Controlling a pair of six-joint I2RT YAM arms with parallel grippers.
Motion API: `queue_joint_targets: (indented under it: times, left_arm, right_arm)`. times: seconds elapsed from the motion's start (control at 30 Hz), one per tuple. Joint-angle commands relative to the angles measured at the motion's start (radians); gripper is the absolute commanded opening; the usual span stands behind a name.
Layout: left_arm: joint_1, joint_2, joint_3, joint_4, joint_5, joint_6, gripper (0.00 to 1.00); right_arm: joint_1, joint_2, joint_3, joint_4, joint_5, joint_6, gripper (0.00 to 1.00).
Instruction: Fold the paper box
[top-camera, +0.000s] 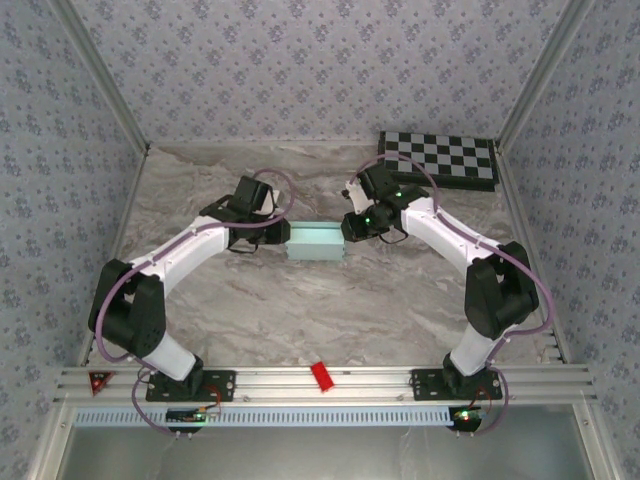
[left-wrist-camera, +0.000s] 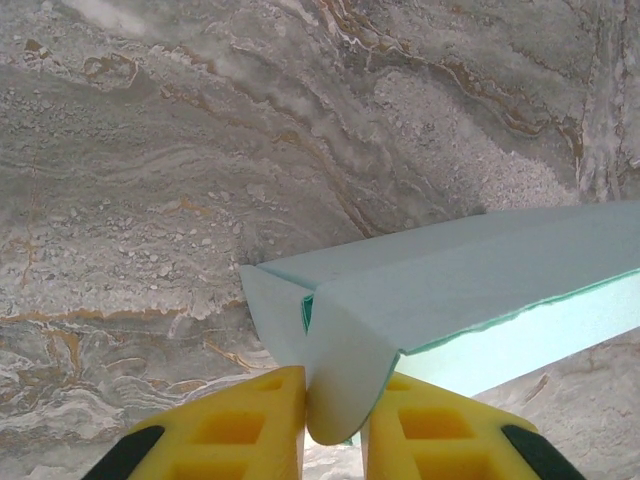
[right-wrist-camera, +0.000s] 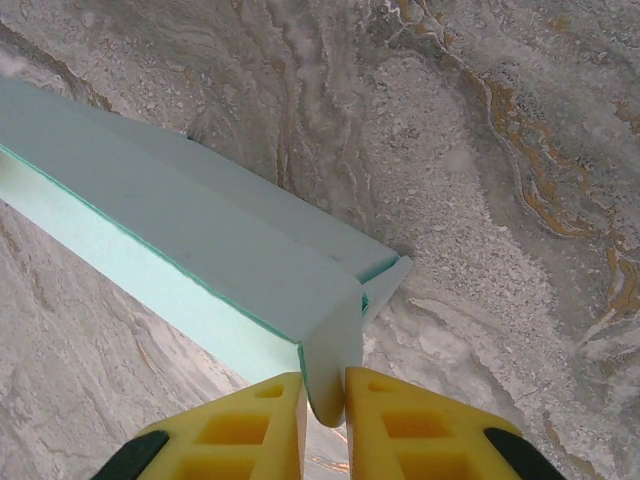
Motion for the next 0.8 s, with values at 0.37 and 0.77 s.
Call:
queue_joint_targets:
  times: [0.37, 0.77]
  left_arm:
    - [-0.002, -0.041, -0.015, 0.026, -0.015, -0.030, 0.19]
    - [-0.017, -0.047, -0.005, 0.038, -0.002, -0.045, 0.14]
  right_arm:
    - [0.011, 0.030, 0.044, -0.037, 0.038, 0.014, 0.17]
    - [0.016, 0.042, 0.075, -0.051, 0.025, 0.021, 0.16]
